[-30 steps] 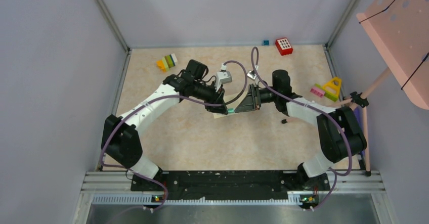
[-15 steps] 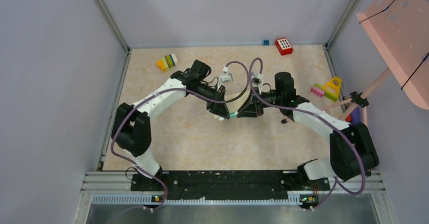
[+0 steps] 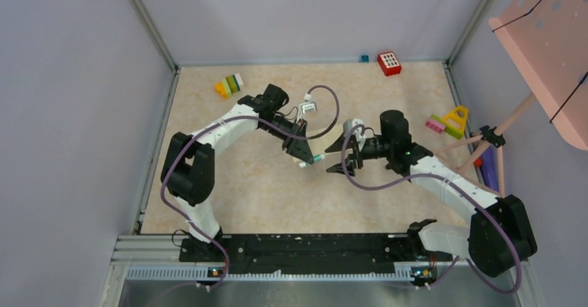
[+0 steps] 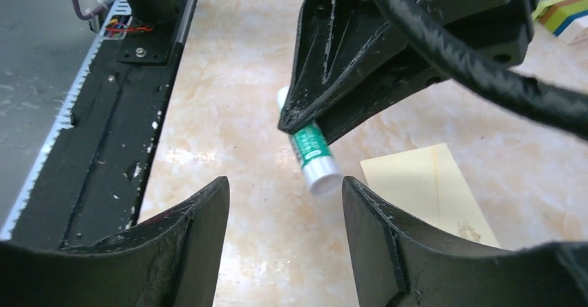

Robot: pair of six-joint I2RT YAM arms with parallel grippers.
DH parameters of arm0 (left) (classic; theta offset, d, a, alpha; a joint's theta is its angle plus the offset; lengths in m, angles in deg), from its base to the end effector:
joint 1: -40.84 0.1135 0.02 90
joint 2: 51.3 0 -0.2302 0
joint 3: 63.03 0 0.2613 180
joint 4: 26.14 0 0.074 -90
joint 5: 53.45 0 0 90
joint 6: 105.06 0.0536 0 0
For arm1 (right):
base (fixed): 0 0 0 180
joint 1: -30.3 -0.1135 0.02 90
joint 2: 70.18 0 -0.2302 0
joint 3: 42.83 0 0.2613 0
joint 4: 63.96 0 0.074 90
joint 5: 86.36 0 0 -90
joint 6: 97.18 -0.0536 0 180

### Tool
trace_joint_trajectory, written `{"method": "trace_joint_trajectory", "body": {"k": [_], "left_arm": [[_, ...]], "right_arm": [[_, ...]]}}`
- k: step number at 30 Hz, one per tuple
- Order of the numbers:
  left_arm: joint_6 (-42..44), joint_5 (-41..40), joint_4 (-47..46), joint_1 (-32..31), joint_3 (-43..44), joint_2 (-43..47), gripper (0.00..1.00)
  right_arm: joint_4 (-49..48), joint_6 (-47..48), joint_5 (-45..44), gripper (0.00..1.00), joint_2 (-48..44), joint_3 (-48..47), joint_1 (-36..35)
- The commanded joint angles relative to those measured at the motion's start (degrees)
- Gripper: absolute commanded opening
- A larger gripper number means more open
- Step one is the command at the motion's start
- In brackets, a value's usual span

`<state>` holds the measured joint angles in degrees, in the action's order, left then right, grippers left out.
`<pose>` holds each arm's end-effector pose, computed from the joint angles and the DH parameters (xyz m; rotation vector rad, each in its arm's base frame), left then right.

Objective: Place the letter into the envelope and seal it
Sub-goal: Screw the solid glue.

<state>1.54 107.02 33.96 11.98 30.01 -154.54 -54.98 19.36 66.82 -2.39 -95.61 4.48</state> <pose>0.2917 -0.2184 0.2048 1.2036 2.1082 -1.7369 0.2268 0.1629 0.2190 -1.4019 1.2643 1.0709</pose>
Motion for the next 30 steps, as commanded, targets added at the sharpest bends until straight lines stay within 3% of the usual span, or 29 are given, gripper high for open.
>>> {"method": "trace_joint_trajectory", "body": {"k": [1, 6, 10, 14, 17, 30], "left_arm": [[-2.5, -6.9, -7.3, 0.5, -1.7, 7.7, 0.00], [-3.2, -14.5, -11.6, 0.4, -4.1, 13.8, 0.00], [-1.6, -18.0, -12.0, -0.7, -5.0, 15.9, 0.00], [0.7, -22.4, -10.3, -3.4, -4.5, 15.6, 0.00], [1.8, -26.6, -10.0, -5.8, -4.6, 15.3, 0.00], [2.0, -33.6, -11.3, -9.3, -4.7, 14.1, 0.00]], "right_arm": [[1.2, -10.5, 0.7, 0.60, -1.8, -3.7, 1.2], [-3.2, -34.6, 6.6, 0.59, 4.2, -6.8, 7.2], [-0.8, -50.6, 11.5, 0.51, 15.1, -14.3, 11.3], [-1.5, -57.1, 13.6, 0.44, 21.9, -16.3, 12.1], [-9.2, -65.1, 14.3, 0.44, 23.6, -13.8, 12.1], [-10.0, -67.3, 13.5, 0.41, 24.7, -12.0, 8.1]]}}
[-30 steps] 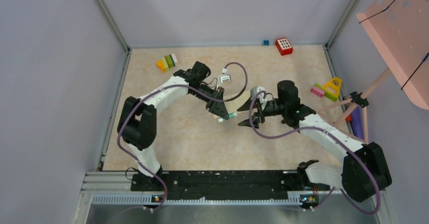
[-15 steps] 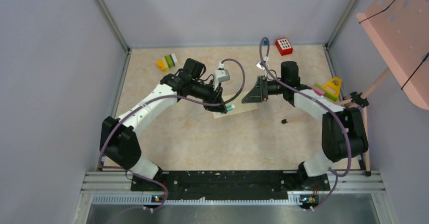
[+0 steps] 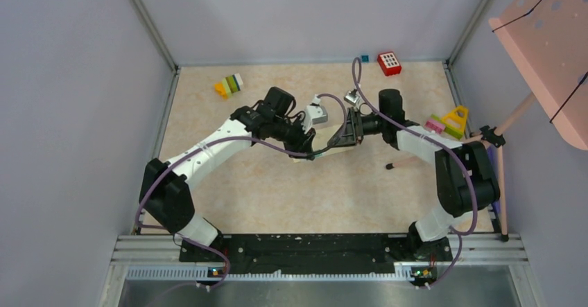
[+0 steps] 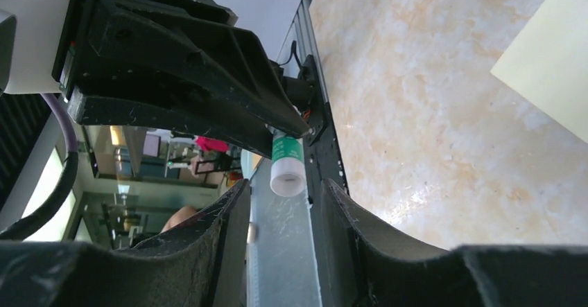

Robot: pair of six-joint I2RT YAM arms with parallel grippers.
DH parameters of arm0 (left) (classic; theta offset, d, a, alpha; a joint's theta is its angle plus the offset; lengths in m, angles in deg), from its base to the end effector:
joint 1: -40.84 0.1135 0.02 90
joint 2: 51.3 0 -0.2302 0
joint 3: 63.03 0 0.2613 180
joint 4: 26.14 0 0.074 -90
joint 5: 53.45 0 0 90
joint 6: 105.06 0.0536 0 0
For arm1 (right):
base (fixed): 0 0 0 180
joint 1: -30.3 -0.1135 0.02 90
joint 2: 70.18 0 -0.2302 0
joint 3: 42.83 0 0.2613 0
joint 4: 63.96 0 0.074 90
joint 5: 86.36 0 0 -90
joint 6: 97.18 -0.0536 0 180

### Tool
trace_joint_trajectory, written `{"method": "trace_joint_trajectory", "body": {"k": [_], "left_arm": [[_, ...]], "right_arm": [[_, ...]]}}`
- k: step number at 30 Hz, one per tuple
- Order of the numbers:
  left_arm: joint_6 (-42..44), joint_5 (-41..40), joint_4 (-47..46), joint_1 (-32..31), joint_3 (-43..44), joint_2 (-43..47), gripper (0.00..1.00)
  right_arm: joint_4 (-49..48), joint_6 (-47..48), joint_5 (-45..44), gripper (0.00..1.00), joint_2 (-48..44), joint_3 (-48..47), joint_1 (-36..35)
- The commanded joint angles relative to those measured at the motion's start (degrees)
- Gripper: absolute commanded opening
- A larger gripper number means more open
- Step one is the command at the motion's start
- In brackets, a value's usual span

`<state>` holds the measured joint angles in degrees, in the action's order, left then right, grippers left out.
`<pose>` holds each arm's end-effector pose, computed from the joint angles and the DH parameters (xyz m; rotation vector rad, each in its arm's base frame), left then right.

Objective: Place the letter into the envelope and seal it
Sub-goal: Screw the solid glue.

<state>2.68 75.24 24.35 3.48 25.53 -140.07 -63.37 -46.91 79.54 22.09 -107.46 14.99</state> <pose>0.2576 -0.2389 0.2530 1.3811 1.9950 -0.9794 0.3116 0.1392 0.1811 -0.4847 2.1338 1.9196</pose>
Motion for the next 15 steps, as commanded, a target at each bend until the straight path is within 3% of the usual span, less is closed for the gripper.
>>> {"method": "trace_joint_trajectory", "body": {"k": [1, 15], "left_arm": [[0.9, -2.0, -1.7, -0.9, -0.3, -0.4, 0.00], [0.8, -1.9, -2.2, -1.1, -0.6, -0.1, 0.00]], "right_arm": [[-0.5, -0.4, 0.8, 0.41, 0.3, -0.6, -2.8], [12.0, 10.0, -2.0, 0.35, 2.1, -4.0, -4.9]]}}
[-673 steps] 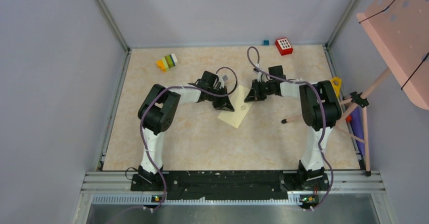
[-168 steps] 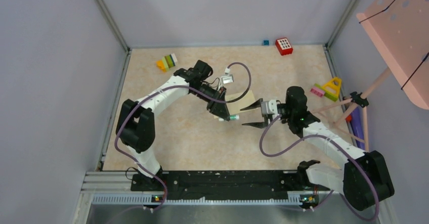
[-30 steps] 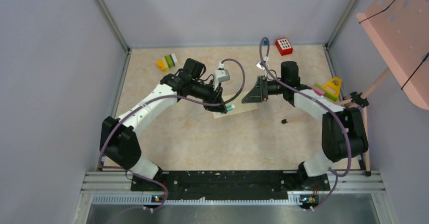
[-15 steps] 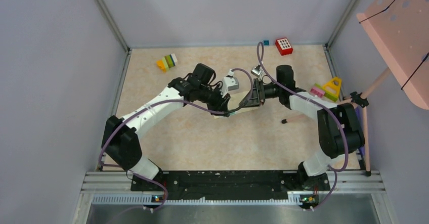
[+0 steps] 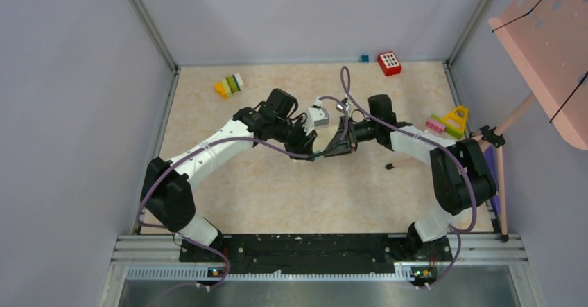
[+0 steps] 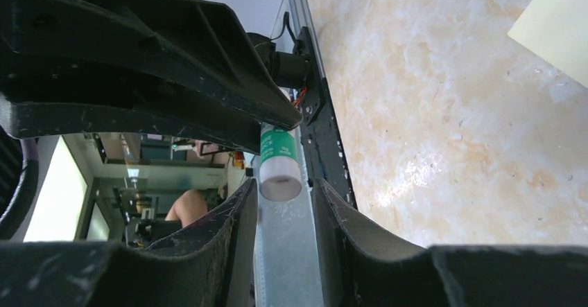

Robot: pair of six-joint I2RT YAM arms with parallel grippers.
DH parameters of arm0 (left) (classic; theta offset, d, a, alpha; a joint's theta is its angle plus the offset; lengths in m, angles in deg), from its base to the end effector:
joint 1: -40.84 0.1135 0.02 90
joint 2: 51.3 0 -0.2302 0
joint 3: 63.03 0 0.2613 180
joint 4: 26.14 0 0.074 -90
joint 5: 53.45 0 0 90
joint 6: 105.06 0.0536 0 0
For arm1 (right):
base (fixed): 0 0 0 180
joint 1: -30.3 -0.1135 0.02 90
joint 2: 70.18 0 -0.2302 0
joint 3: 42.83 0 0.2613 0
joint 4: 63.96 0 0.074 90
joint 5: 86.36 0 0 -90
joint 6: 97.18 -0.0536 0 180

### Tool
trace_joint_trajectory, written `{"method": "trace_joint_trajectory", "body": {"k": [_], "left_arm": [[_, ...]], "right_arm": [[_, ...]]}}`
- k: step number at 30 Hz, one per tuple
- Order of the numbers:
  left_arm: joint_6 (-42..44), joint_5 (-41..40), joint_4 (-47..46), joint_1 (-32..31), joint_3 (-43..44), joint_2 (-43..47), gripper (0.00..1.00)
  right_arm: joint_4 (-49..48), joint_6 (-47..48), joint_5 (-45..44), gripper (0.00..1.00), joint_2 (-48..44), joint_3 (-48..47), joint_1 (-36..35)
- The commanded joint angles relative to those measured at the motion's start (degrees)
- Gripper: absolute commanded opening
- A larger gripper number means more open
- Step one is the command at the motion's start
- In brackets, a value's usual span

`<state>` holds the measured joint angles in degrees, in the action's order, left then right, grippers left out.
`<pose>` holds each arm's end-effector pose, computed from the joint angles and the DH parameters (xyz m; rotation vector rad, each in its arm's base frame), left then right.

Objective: Place the letter into the envelope and seal it
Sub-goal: Screw the solid glue.

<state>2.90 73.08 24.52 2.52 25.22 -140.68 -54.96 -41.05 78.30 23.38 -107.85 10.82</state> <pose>0.2557 -0.2428 0.2465 1.3959 2.0189 -0.9415 0.2974 0.1600 0.1647 -0.5313 2.2305 1.9374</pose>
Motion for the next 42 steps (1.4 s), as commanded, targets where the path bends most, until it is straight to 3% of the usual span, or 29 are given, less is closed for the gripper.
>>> {"method": "trace_joint_trajectory", "body": {"k": [1, 14, 18, 28, 31, 35, 38, 42], "left_arm": [[0.7, 0.4, -2.3, -0.2, -0.4, 0.5, 0.00], [0.8, 2.0, -1.4, -0.4, 0.0, -0.9, 0.00], [0.7, 5.3, -0.2, 0.0, 0.8, -2.0, 0.00], [1.4, 29.1, 8.9, 5.8, 6.2, -11.7, 0.00], [2.7, 34.1, 11.7, 6.8, 7.4, -13.4, 0.00], [5.4, 37.3, 15.2, 7.4, 8.8, -14.9, 0.00], [5.7, 36.9, 15.5, 7.5, 8.9, -14.6, 0.00], [3.9, 31.6, 13.9, 7.8, 8.7, -12.5, 0.00]], "right_arm": [[3.7, 4.2, -0.9, 0.35, 0.9, -3.7, -0.7], [2.9, 4.1, 0.4, 0.25, 1.1, -4.1, -0.9], [7.0, 13.0, 0.3, 0.19, -0.5, -4.5, -1.3], [7.4, 46.5, 0.1, 0.15, -16.7, 3.8, -3.0], [6.4, 55.5, -0.3, 0.20, -21.1, 7.0, -3.5], [5.0, 65.3, 0.0, 0.35, -25.5, 11.3, -3.9], [3.3, 64.5, -1.1, 0.51, -27.1, 11.8, -3.9], [4.1, 56.3, -5.6, 0.60, -27.2, 9.3, -3.7]]}}
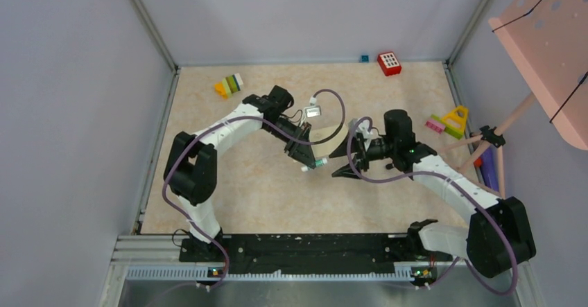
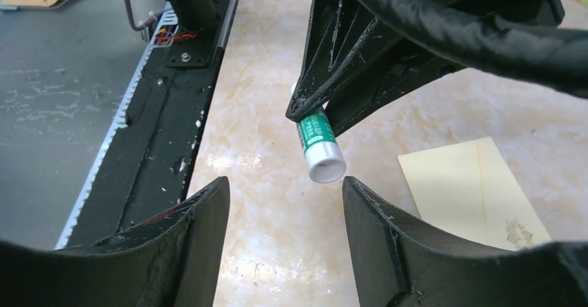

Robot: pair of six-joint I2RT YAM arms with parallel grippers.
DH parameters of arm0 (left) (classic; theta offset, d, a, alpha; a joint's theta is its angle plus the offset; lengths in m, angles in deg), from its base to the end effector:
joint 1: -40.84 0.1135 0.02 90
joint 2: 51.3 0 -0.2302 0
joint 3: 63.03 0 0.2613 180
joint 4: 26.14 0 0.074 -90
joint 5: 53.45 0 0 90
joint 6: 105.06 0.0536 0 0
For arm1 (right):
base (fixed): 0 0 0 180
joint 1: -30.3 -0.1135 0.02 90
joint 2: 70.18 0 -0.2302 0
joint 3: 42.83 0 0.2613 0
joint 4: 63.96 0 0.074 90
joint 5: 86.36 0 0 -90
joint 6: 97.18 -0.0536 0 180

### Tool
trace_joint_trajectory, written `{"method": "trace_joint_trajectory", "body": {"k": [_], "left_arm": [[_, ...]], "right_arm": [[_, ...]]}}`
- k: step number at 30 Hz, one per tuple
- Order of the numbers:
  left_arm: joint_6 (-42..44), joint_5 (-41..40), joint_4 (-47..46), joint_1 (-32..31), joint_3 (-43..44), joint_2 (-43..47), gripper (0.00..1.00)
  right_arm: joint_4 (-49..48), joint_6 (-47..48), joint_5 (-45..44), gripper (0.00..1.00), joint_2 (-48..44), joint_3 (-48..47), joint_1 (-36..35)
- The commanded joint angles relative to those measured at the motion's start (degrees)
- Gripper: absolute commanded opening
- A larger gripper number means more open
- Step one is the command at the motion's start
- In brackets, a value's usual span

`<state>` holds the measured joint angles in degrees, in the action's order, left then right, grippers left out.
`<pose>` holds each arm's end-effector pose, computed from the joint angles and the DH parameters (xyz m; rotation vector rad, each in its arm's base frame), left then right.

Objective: Place the letter into the envelope and seal it
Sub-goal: Screw the solid glue.

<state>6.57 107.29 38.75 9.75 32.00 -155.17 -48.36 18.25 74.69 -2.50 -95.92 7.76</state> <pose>0.2814 -0.2287 0.2088 1.3010 2.0696 -1.7493 0.2248 0.1482 0.2147 -1.3833 1.3215 1.2374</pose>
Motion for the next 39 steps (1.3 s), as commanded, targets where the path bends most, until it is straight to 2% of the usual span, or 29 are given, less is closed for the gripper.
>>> {"method": "trace_joint_trajectory", "body": {"k": [1, 6, 12, 16, 19, 26, 39], "left_arm": [[-0.9, -4.5, -2.0, 0.6, 1.2, 3.1, 0.00], [-6.6, -16.3, -13.0, 0.4, -4.5, 10.6, 0.00], [-7.2, -23.3, -16.7, -0.5, -6.8, 15.2, 0.00], [-6.0, -29.7, -18.0, -3.7, -7.9, 16.5, 0.00], [-5.6, -32.7, -18.0, -5.1, -7.9, 16.0, 0.00], [-5.3, -37.3, -18.9, -7.3, -8.0, 14.7, 0.00], [-5.2, -38.3, -18.8, -8.6, -7.9, 14.2, 0.00]], "right_arm": [[-2.5, -7.9, -2.9, 0.61, -0.9, -3.6, -0.6], [2.4, -22.5, -1.9, 0.60, 5.4, -9.3, 1.9], [1.5, -43.3, 0.6, 0.51, 16.8, -14.4, 4.9], [0.5, -50.5, 3.9, 0.49, 23.0, -16.7, 5.6], [-4.1, -56.0, 6.5, 0.49, 25.2, -16.4, 5.5], [-6.8, -58.8, 6.6, 0.47, 26.5, -14.4, 5.5], [-5.7, -58.2, 5.1, 0.41, 29.0, -15.4, 3.7]]}}
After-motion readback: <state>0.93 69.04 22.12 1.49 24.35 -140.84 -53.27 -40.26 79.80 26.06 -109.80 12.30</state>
